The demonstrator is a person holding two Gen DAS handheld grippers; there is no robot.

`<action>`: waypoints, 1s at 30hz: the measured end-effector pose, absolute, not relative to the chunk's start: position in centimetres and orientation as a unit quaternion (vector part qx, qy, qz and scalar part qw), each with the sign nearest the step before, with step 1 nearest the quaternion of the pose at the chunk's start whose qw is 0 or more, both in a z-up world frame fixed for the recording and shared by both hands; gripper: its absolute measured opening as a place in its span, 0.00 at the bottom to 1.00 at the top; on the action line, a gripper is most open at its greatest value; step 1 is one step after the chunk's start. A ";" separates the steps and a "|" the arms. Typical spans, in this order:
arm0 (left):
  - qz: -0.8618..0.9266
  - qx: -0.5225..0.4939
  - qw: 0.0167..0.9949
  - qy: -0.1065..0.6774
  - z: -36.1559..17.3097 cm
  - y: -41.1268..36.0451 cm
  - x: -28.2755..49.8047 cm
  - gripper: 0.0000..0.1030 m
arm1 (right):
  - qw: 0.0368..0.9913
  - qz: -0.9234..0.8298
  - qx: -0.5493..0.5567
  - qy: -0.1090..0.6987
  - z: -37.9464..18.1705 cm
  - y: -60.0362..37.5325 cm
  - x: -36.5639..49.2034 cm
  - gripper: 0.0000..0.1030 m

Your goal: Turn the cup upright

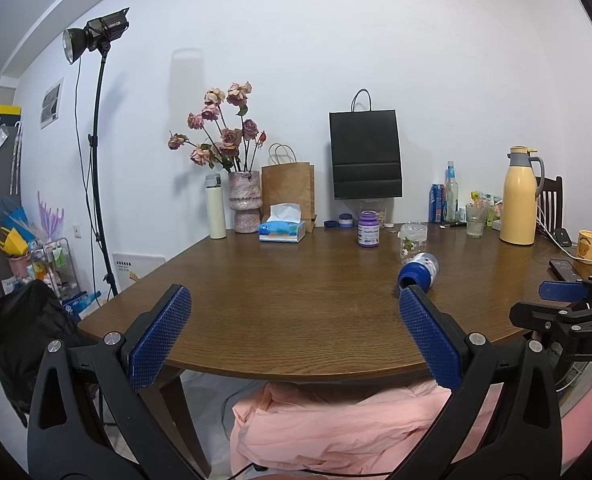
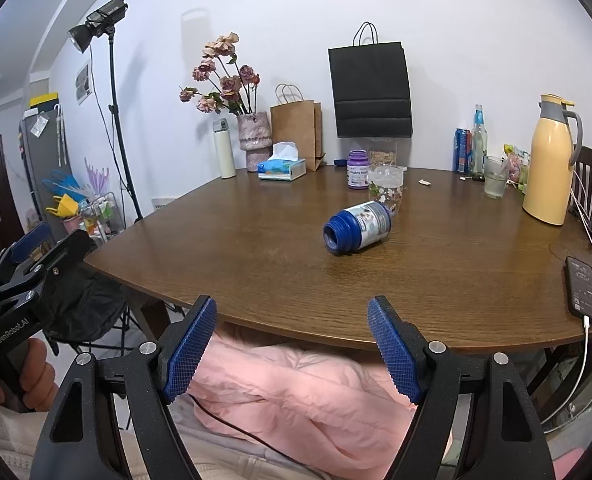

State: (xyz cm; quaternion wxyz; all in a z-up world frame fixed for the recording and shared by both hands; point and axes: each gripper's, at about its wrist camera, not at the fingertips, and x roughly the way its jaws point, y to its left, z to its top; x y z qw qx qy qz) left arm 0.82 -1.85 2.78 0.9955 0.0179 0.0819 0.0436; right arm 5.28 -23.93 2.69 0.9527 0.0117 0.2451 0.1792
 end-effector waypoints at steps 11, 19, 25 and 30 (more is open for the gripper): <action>0.044 0.018 0.996 0.081 2.8 -1.9 0.8 1.00 | 0.953 0.179 0.013 0.246 2.4 -23.9 5.3 0.80; 0.045 0.019 0.996 0.079 2.8 -2.0 0.7 1.00 | 0.953 0.177 0.006 0.245 2.3 -23.8 5.1 0.80; 0.048 0.020 0.996 0.075 3.1 -1.9 0.6 1.00 | 0.954 0.175 0.008 0.244 2.4 -23.8 4.9 0.80; 0.049 0.021 0.996 0.073 3.2 -2.0 0.6 1.00 | 0.954 0.175 0.008 0.244 2.4 -23.9 5.0 0.80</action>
